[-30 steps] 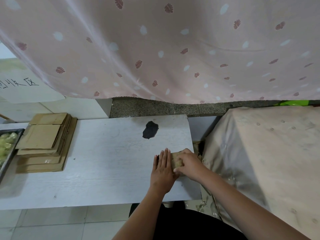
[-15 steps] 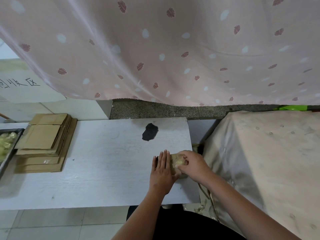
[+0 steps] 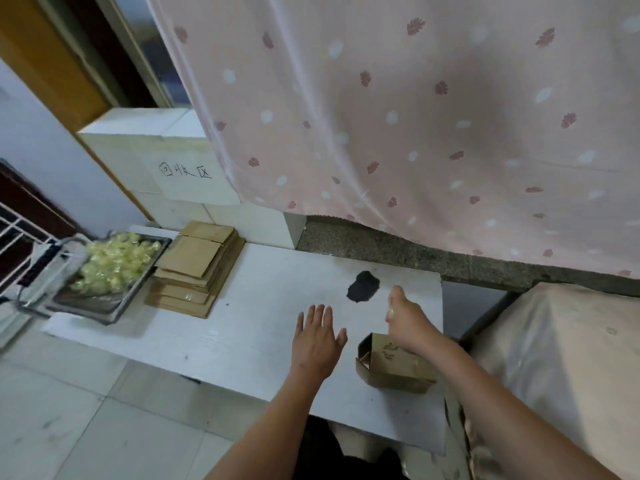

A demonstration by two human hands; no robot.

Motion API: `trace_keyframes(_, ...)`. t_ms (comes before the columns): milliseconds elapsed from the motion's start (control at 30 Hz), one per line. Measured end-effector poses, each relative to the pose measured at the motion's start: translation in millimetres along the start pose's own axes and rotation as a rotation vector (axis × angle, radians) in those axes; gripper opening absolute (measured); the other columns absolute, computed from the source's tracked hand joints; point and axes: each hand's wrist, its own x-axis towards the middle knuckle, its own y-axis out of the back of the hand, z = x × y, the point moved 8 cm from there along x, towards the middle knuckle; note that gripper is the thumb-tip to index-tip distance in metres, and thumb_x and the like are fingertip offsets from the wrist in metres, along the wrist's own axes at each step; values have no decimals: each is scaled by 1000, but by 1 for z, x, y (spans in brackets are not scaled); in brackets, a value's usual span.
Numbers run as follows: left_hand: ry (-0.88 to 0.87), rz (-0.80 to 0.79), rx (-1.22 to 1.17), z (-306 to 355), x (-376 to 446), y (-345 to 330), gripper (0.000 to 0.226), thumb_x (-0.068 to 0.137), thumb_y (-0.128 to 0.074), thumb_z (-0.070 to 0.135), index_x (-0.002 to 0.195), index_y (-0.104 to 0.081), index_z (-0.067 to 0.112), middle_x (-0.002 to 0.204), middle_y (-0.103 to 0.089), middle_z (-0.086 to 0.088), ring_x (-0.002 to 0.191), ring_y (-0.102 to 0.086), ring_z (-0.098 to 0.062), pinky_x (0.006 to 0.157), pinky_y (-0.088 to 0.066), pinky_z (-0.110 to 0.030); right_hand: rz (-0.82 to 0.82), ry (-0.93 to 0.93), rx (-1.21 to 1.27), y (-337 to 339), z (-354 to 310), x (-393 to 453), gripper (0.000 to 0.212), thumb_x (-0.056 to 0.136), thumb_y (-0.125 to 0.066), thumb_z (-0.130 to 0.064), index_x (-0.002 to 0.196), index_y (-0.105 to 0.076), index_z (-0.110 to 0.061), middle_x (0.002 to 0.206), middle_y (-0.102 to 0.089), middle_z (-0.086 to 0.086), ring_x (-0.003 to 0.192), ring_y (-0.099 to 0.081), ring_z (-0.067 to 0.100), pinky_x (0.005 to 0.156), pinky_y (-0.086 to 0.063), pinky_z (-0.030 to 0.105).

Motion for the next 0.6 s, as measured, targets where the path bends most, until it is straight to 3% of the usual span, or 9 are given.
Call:
trace_keyframes(67,51,30,-9,-29,-6,12,65,107,-20,49,158,-19,10,164,-22,-8,153,-14,-24,125,-7,-40,-43,-26,-85,-11,-23,6,63,94,-44,2,148,-14,-8,115,-45,11,93,-52,18,67,-45,24)
trace_keyframes(133,103,54,-28,-57,-14,22,63,107,-23,47,156,-23,8,161,-29,-9,150,-21,-25,124,-11,-39,-84,-47,-102,-26,-47,8,59,94,-41,1,148,-19,-7,144,-23,16,121,-43,29,94,-44,32)
trace_keyframes(167,130,61,-42,-72,-18,26,62,107,-24,47,156,-25,8,159,-31,-9,148,-24,-25,124,-13,-39,-111,-42,-91,-34,-60,8,51,95,-40,-2,144,-26,-7,147,-17,15,125,-39,31,97,-41,34)
trace_keyframes(267,210,71,-81,-116,-30,36,62,106,-26,48,155,-27,9,157,-35,-10,146,-30,-25,123,-19,-39,-160,16,-69,-61,-103,7,12,91,-44,-13,101,-50,-13,132,-25,12,98,-47,23,74,-44,27)
trace_keyframes(333,249,73,-77,-148,-40,43,61,106,-25,48,153,-29,9,154,-39,-11,142,-34,-26,121,-23,-39,-170,45,-93,-78,-134,7,11,89,-41,-16,80,-47,-15,120,-31,10,77,-45,20,57,-36,26)
trace_keyframes(400,284,77,-75,-182,-50,51,61,106,-25,47,151,-32,8,151,-42,-11,138,-38,-26,118,-26,-39,-185,91,-111,-101,-164,13,22,96,-38,-14,90,-59,-9,119,-38,14,92,-52,26,67,-44,29)
trace_keyframes(500,352,89,-67,-244,-69,63,61,105,-24,49,149,-36,8,149,-43,-13,137,-38,-28,118,-27,-43,-127,212,-120,-133,-221,17,29,100,-50,-16,126,-63,-12,136,-50,14,116,-52,26,95,-45,30)
trace_keyframes(533,372,94,-66,-265,-75,67,61,104,-25,49,148,-37,8,149,-44,-13,137,-38,-29,118,-27,-44,-114,230,-94,-145,-240,17,38,99,-55,-17,137,-56,-16,137,-53,12,119,-54,25,97,-47,31)
trace_keyframes(600,401,111,-71,-308,-87,75,61,103,-26,50,145,-42,8,145,-47,-13,135,-40,-29,117,-28,-44,-135,221,-2,-174,-275,17,60,95,-64,-14,149,-39,-22,134,-54,13,114,-57,24,83,-51,27)
